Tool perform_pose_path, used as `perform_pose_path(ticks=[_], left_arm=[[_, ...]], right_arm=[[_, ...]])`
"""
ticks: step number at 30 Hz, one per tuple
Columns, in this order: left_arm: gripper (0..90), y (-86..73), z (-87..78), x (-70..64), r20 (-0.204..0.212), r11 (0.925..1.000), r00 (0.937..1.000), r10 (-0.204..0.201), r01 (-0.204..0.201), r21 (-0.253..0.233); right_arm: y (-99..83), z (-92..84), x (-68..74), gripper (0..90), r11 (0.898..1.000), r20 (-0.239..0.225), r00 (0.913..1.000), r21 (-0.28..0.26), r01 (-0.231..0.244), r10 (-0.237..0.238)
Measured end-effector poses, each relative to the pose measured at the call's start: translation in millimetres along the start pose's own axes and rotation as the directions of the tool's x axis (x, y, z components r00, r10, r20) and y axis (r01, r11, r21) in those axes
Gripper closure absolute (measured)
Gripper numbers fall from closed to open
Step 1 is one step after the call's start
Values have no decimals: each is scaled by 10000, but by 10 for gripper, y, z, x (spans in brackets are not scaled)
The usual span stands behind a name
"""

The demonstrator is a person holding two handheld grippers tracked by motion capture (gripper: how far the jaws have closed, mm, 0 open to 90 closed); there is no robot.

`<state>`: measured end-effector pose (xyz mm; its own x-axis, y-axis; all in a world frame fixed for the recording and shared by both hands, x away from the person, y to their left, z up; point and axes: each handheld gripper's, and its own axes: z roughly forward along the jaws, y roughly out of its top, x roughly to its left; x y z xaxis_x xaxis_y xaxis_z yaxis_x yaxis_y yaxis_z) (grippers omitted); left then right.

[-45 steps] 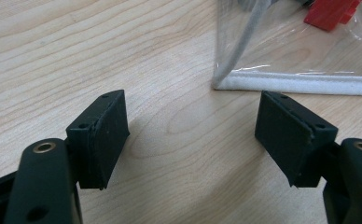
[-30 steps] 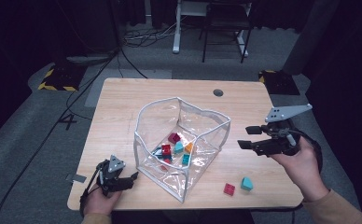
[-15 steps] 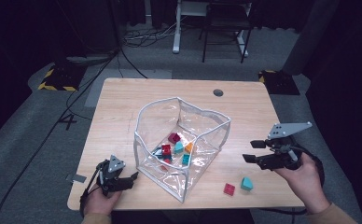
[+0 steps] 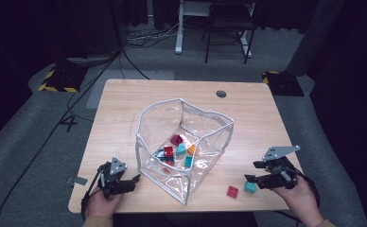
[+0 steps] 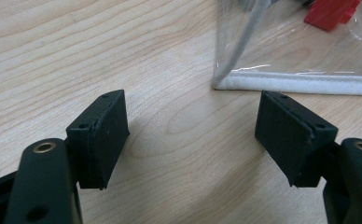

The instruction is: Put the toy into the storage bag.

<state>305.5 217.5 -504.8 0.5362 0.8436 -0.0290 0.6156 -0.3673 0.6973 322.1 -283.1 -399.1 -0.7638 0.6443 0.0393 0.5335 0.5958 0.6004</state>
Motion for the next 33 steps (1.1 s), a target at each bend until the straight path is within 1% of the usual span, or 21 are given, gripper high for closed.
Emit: perform_pose_path(ticks=[2, 3, 6, 7, 11, 13, 16, 19, 22, 24, 25, 26, 27, 33], left_arm=[[260, 0, 0, 0, -2, 10000, 10000, 0, 0, 2], [261, 0, 0, 0, -2, 10000, 10000, -1, 1, 0], [261, 0, 0, 0, -4, 10000, 10000, 2, -2, -1], [260, 0, 0, 0, -4, 10000, 10000, -1, 1, -1], [261, 0, -1, 0, -4, 10000, 10000, 3, -3, 5], [260, 0, 0, 0, -3, 10000, 10000, 3, -3, 1], [261, 0, 0, 0, -3, 10000, 10000, 0, 0, -4], [261, 0, 0, 0, -3, 10000, 10000, 2, -2, 0], [261, 0, 0, 0, -4, 10000, 10000, 2, -2, 1], [261, 0, 0, 0, -3, 10000, 10000, 3, -3, 2], [261, 0, 0, 0, -3, 10000, 10000, 3, -3, 2], [261, 0, 0, 0, -3, 10000, 10000, 2, -2, 2], [261, 0, 0, 0, -3, 10000, 10000, 1, -1, 0], [261, 0, 0, 0, -3, 10000, 10000, 4, -4, 2]], right_arm=[[-29, 28, 1, 371, 10000, -21, 10000, 34, -31, 31], [-91, 96, 0, 371, 9998, -122, 9999, 160, -84, 86], [-138, 141, 2, 371, 9994, -93, 9998, 293, -165, 168], [-195, 196, -7, 375, 9988, -88, 9996, 420, -251, 255], [-266, 271, -22, 382, 9973, -4, 9994, 657, -333, 334], [-330, 348, -33, 385, 9953, 72, 9993, 890, -378, 373], [-389, 416, -40, 392, 9939, 124, 9992, 1027, -400, 390], [-439, 478, -45, 401, 9925, 49, 9989, 1125, -478, 475], [-477, 535, -37, 446, 9893, 56, 9986, 1360, -526, 523], [-487, 551, -32, 491, 9885, 85, 9987, 1423, -505, 498], [-487, 551, -32, 491, 9885, 85, 9987, 1423, -505, 498], [-492, 559, -27, 511, 9888, 149, 9990, 1425, -432, 415], [-495, 556, -19, 565, 9895, 322, 9990, 1403, -361, 319], [-488, 559, -22, 571, 9892, 387, 9986, 1410, -411, 360]])
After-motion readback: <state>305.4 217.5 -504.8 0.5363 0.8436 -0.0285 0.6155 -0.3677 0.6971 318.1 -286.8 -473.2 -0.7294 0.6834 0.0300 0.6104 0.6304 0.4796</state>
